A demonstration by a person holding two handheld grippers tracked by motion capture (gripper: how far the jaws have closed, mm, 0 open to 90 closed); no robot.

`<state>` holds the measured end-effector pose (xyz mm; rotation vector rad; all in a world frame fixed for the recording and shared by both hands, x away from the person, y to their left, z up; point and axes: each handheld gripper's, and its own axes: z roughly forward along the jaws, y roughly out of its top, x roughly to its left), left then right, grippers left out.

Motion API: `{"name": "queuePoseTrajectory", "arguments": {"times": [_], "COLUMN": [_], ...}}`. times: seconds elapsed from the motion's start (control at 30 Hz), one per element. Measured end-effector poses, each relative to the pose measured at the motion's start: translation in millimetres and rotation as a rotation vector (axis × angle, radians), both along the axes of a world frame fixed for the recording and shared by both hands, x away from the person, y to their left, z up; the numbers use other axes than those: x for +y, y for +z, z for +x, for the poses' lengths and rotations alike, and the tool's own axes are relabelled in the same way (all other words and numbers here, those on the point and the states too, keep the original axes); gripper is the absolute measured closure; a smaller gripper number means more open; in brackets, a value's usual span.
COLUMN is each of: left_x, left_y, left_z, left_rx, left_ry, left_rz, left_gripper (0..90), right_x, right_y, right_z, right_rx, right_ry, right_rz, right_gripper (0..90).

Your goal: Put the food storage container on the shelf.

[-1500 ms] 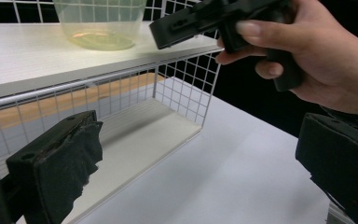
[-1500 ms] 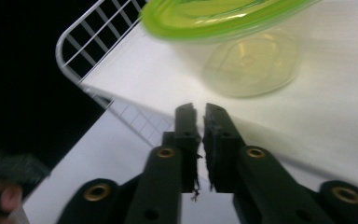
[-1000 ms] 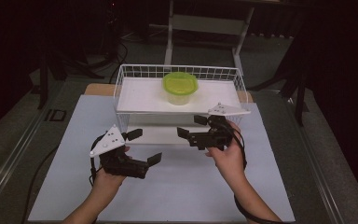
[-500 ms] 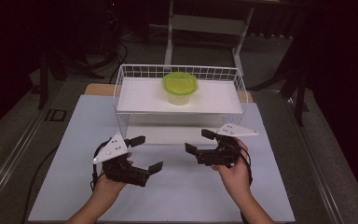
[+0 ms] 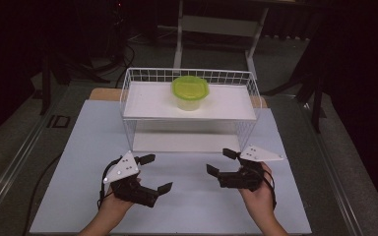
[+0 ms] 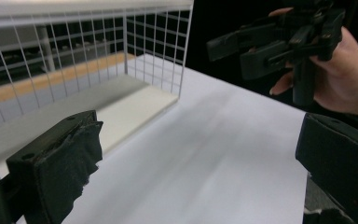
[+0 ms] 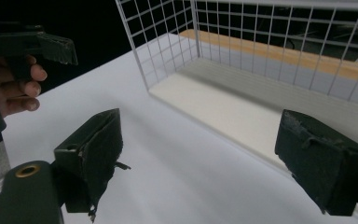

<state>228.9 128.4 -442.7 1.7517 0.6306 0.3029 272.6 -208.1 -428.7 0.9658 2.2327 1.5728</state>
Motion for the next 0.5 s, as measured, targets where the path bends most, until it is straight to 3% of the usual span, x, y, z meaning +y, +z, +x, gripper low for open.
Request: {"name": "queuePoseTrajectory", "arguments": {"times": [0.13, 0.5], "left_x": [-0.8, -2.2], "left_y": [-10.3, -26.5], "left_z": [-2.6, -7.1], "left_rx": [0.016, 0.022], "left_ry": [-0.015, -0.029], "left_rz": [0.016, 0.031], "left_gripper": [0.8, 0.8], "right_x": [-7.7, -29.4], "right_y": [-7.3, -32.0], "right_z": [-6.5, -21.7], "right_rx": [0.003, 0.022], "right_ry": [0.006, -0.006], "right_rz": [-0.026, -0.031], "right_gripper": [14.8, 14.8]}}
